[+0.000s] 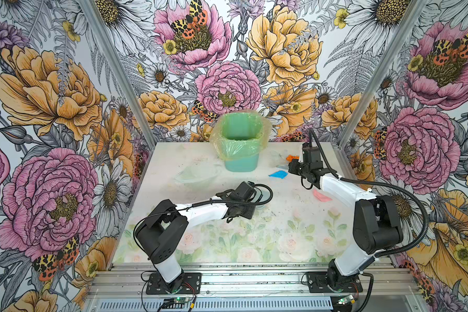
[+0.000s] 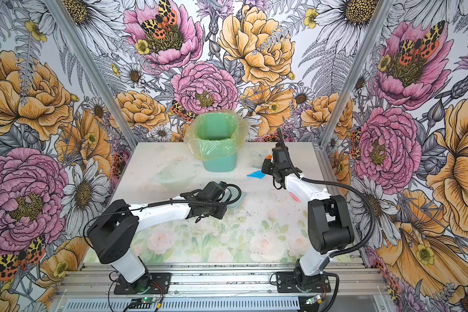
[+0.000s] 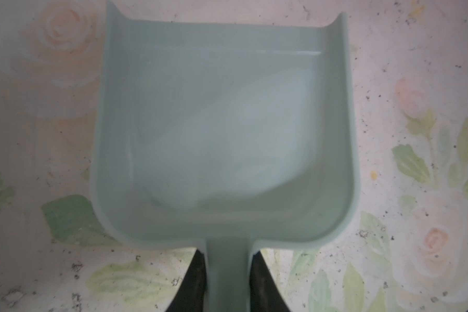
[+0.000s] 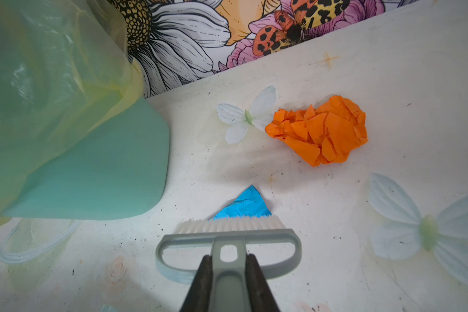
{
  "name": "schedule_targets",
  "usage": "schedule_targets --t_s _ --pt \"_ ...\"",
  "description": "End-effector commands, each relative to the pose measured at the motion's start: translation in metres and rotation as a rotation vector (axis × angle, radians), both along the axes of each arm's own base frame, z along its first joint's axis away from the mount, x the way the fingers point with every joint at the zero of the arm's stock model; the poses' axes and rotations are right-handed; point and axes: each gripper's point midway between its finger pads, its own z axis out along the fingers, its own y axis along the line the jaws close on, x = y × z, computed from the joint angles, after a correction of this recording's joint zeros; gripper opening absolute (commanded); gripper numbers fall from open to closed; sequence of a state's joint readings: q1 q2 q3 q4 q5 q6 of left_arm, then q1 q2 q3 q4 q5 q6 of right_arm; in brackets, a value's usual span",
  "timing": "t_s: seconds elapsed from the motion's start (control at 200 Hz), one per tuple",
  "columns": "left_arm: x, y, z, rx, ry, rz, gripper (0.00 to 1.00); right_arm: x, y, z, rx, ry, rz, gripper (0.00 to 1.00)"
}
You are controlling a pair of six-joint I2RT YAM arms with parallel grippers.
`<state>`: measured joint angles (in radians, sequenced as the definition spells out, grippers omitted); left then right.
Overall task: Sweep away the paper scraps from the table
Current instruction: 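Set the dustpan near the blue scrap while the right gripper brushes toward it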
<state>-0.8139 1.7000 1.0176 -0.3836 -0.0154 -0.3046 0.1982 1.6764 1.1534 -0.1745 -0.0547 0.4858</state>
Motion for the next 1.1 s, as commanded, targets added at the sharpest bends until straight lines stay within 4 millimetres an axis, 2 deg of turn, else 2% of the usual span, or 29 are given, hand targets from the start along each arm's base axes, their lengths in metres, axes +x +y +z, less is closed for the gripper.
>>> schedule_targets --t_s 0.0,0.34,0.49,0.766,0.931,0.951,1.096 --pt "0.008 0.0 -0.002 0.03 -0.017 0.002 0.0 0.016 0.004 0.01 -0.022 -0.047 0.007 0.0" --pt "0.008 -0.002 -0.008 0.048 -0.011 0.0 0.0 0.031 0.014 -0.002 -0.039 -0.033 0.033 0.0" --pt "0.007 -0.005 -0.01 0.045 -0.006 -0.011 0.0 0.03 0.02 -0.012 -0.04 -0.011 0.048 0.0" --pt "0.002 -0.02 -0.017 0.057 -0.001 -0.073 0.0 0.005 0.035 -0.033 -0.024 0.048 0.083 0.0" --pt "0.002 -0.024 -0.015 0.052 -0.005 -0.08 0.0 -0.011 0.046 -0.037 -0.018 0.066 0.116 0.0" --pt "0.0 -0.022 -0.029 0.076 0.017 -0.081 0.0 -0.014 0.047 -0.038 -0.015 0.07 0.12 0.0" --pt "0.001 -0.023 -0.031 0.078 0.023 -0.08 0.0 -0.033 0.058 -0.038 0.01 0.093 0.15 0.0"
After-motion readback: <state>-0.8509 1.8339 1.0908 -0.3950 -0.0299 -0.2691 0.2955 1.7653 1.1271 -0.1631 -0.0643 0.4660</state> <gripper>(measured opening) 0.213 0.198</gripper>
